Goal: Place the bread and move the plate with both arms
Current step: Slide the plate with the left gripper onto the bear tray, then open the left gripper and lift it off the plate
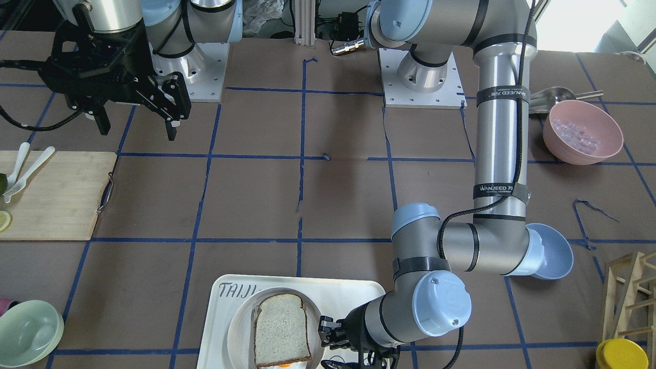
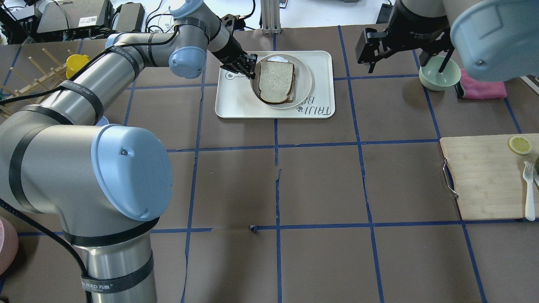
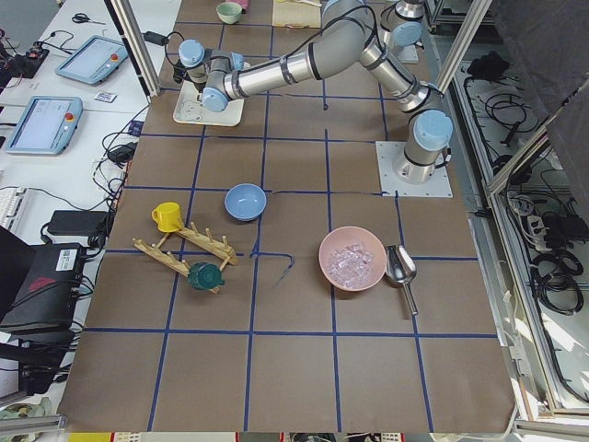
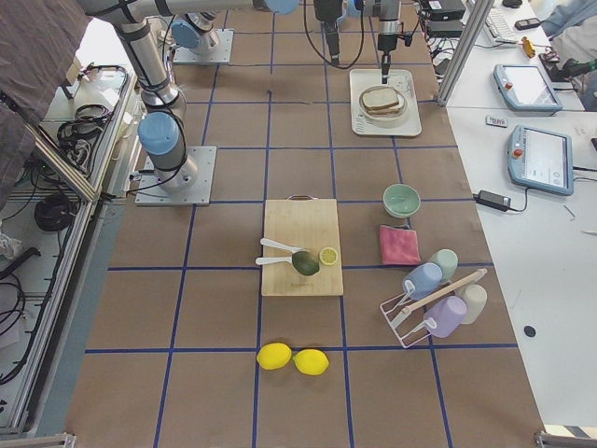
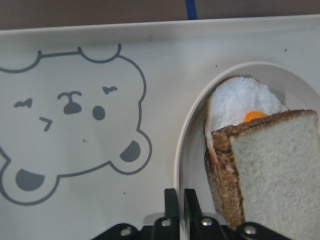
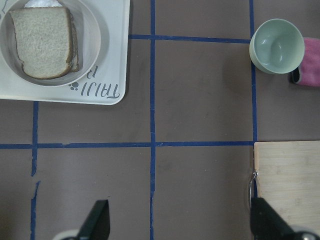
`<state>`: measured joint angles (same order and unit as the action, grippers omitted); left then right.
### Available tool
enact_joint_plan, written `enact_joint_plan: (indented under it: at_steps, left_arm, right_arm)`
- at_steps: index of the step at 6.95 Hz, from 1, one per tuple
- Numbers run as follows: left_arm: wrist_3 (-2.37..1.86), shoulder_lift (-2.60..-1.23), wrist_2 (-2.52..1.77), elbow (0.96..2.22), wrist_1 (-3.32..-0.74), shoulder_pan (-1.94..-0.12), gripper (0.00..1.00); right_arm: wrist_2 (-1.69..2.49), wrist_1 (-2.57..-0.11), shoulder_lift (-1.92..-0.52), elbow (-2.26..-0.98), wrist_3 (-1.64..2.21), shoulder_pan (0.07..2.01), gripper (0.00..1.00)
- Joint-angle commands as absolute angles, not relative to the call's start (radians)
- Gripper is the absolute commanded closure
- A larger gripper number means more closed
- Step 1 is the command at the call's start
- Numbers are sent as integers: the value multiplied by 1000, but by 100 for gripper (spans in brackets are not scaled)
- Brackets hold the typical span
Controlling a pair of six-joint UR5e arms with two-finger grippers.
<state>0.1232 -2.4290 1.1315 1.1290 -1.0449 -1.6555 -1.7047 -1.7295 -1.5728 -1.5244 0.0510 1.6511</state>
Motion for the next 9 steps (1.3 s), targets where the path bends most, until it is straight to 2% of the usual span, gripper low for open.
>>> enact_joint_plan:
  at_steps: [1,3,5,7,9]
  left_arm:
    - [124,-2392,1134,1129,-1087,-1658,0]
    - [126,-2294,1283,1129,-1207,-1651,0]
    - [123,-2165,1366,1141,-1435,-1606,0]
    - [111,-2033,1519,1144,-1567,-1577,0]
    - [107,-1901,1528,1214,-1685,-1574,0]
  right_arm:
    - [-1709,-1769,-1572,-1523,35,1648,0]
    - [-1656,-1764,-1566,-1529,11,1640,0]
    - [-1670,-1773,-1565,-1528,-38,1622,0]
    - [-1498,-1764,-1565,-1532,-29,1603,0]
    - [-1523,-1756,-1578,-1528,-31,1608,0]
